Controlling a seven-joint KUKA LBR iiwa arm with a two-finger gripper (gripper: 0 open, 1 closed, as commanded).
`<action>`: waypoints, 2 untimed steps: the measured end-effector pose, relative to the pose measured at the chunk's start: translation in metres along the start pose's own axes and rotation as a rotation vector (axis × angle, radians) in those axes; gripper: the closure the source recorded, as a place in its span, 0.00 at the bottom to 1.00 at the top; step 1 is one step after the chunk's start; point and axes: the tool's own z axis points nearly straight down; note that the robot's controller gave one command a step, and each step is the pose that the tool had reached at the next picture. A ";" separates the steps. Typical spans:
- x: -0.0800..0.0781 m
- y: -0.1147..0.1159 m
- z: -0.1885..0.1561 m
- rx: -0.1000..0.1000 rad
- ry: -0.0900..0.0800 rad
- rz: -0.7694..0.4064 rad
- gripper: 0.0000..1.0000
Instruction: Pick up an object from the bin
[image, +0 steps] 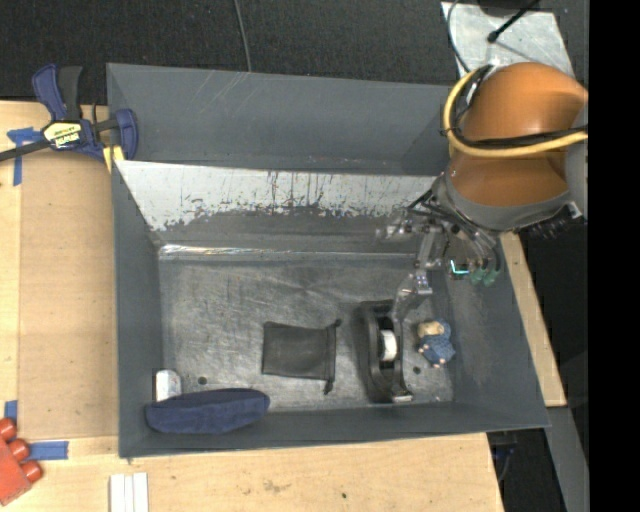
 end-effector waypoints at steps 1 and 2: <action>0.034 0.077 0.169 -0.001 -0.015 0.029 0.00; 0.043 0.097 0.139 -0.002 -0.010 0.233 0.00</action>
Offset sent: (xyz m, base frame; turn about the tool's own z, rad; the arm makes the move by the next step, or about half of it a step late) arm -0.0375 0.0765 -0.1697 0.0295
